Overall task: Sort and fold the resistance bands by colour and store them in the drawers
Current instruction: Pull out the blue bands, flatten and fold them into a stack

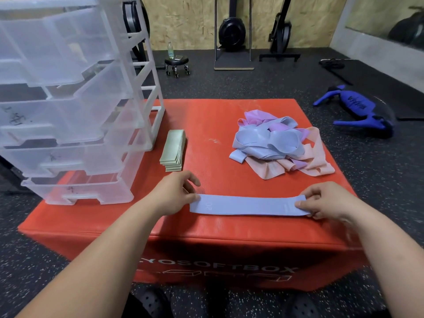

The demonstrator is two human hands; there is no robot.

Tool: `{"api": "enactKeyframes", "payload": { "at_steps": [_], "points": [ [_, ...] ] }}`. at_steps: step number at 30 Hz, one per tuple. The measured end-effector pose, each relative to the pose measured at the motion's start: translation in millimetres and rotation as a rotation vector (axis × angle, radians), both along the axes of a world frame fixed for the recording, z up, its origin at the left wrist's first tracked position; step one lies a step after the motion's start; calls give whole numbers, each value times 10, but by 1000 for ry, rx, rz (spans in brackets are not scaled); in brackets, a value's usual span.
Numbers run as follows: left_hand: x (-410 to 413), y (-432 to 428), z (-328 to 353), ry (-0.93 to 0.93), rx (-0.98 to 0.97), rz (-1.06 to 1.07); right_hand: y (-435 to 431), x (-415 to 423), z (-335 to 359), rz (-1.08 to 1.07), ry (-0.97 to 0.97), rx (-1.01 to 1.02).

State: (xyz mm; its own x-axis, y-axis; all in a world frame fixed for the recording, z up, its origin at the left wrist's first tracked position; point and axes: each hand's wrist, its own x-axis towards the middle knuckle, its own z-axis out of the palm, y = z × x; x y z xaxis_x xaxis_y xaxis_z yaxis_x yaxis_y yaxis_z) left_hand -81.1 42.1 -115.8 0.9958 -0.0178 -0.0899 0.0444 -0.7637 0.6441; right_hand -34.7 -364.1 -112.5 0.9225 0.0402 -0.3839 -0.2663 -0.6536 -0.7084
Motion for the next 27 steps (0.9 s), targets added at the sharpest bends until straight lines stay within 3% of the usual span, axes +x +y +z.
{"api": "enactKeyframes", "payload": {
  "at_steps": [4, 7, 10, 13, 18, 23, 27],
  "points": [
    [-6, -64, -54, -16, 168, -75, 69, -3, 7, 84, -120, -370],
    [39, -70, -46, -67, 270, -83, 100, 22, 72, 91, -182, -501],
    [95, -122, -33, -127, 289, -72, 146, 126, 83, 69, -256, -439],
    [185, -203, -50, -213, 259, -55, 256, 275, 67, 17, -454, -373],
    [384, -427, -57, -314, 216, -76, 516, 547, 2, 83, -776, -488],
    [537, -623, -68, -364, 221, -142, 678, 843, -79, 198, -836, -672],
    [625, -658, -90, -405, 199, -153, 687, 998, -8, 220, -888, -625]
  ]
}}
